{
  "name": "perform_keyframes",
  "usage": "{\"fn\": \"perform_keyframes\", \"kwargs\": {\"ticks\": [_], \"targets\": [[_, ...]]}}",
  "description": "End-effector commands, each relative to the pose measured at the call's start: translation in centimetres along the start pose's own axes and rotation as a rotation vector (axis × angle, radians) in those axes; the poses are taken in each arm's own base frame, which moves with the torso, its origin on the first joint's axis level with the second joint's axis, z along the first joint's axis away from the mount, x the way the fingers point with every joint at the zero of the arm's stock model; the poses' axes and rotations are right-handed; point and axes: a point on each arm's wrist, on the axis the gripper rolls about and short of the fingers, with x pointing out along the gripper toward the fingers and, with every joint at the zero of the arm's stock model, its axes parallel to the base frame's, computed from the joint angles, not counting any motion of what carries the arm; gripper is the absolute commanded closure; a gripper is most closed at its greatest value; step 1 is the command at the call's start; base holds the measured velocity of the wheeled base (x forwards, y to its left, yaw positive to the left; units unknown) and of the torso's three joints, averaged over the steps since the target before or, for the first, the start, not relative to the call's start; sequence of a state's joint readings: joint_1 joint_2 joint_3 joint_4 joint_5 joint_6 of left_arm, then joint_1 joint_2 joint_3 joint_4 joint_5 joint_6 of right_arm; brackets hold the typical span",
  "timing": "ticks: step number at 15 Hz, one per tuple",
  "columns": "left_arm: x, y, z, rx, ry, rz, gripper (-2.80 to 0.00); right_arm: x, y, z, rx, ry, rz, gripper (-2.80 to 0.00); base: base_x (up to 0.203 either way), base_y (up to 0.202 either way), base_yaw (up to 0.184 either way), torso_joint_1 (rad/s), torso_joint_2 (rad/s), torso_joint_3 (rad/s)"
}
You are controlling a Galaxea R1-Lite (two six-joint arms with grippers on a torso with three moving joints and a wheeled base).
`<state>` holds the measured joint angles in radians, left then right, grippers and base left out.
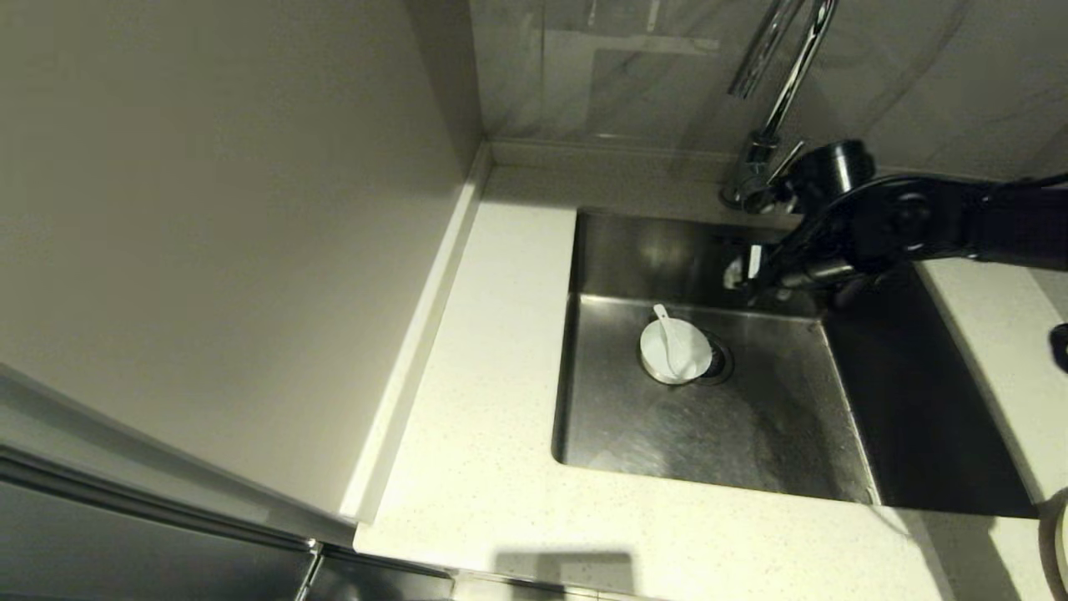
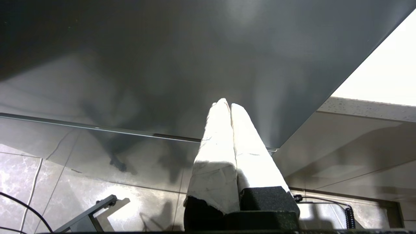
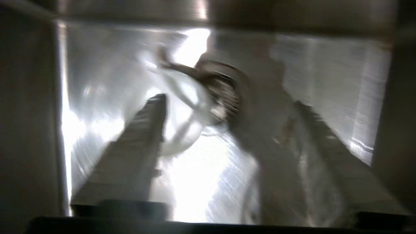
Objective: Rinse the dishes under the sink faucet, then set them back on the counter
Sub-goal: Put a spoon into the sink, then put a plate into the sink
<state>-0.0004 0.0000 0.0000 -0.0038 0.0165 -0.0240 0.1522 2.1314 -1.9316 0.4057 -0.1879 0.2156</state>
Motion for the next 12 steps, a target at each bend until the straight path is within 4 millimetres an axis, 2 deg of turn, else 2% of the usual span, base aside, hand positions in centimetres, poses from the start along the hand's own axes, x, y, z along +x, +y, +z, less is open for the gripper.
{"fn": "perform_keyframes", "kwargs": {"ticks": [1, 4, 9, 12], "targets": [[0.0, 0.0, 0.0, -0.001, -0.004, 0.001, 0.00, -7.8, -2.7, 1.9, 0.010, -0.028, -0.026, 0.00, 0.000, 0.000, 0.000, 0.000, 0.00, 0.000], [0.0, 0.0, 0.0, -0.001, -0.004, 0.001, 0.00, -12.0, -5.8, 0.0, -0.078, 0.038, -0.090, 0.00, 0.000, 0.000, 0.000, 0.000, 0.00, 0.000], [0.0, 0.0, 0.0, -0.001, -0.004, 0.001, 0.00, -18.9, -13.0, -3.8, -0.156, 0.186, -0.291, 0.00, 0.000, 0.000, 0.000, 0.000, 0.00, 0.000], [0.0, 0.0, 0.0, -0.001, -0.004, 0.001, 0.00, -21.6, -14.7, -5.6, -0.128, 0.217, -0.365, 0.00, 0.000, 0.000, 0.000, 0.000, 0.00, 0.000]]}}
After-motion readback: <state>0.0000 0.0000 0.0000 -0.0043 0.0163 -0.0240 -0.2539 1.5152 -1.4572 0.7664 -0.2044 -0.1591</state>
